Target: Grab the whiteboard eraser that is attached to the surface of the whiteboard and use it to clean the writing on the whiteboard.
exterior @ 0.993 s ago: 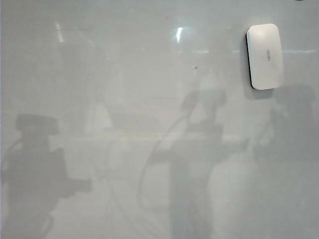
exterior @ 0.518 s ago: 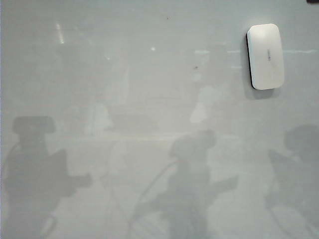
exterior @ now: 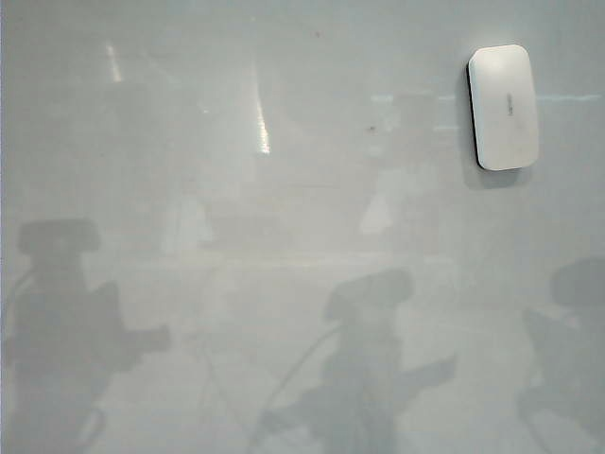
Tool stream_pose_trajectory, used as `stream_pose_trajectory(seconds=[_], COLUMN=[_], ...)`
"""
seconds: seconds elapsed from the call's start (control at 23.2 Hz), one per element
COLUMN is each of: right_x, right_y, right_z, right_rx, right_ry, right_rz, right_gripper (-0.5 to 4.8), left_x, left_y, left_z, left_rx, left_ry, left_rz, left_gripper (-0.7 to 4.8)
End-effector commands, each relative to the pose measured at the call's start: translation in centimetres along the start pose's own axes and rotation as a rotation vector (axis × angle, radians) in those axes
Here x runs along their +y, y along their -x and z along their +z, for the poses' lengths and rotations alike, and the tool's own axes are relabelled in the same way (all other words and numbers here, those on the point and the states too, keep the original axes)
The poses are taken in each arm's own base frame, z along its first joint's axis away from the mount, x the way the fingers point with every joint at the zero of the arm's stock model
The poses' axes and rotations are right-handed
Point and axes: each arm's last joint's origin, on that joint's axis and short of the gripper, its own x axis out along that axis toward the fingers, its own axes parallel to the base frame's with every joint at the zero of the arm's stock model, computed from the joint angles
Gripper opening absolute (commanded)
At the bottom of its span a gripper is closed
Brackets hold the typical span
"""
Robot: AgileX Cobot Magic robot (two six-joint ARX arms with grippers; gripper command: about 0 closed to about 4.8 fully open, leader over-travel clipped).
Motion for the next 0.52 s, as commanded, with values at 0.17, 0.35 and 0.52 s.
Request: stream_pose_trajectory(seconds=[0.17,0.35,0.52], right_x=[-0.2,-0.8,-2.2], right_y=[-0.1,-0.4,-1.0], right_z=[-0.6,-3.2,-5.2], right_rx=[0.033,0.047,0.091], right_ry=[0.060,0.076,0.057], right_rz=[-0.060,-0.155,-0.236], right_gripper=[0.04,0.04,0.04], left_x=[0.0,0.0,0.0], left_y=[0.0,0.0,0.0], left_z=[0.1,0.1,0.1], left_rx=[-0.012,-0.012,-0.012], left_ry=[0.003,0.003,0.003], left_rz=[-0.002,-0.001,-0.001], left_gripper=[-0.03,-0.03,-0.03])
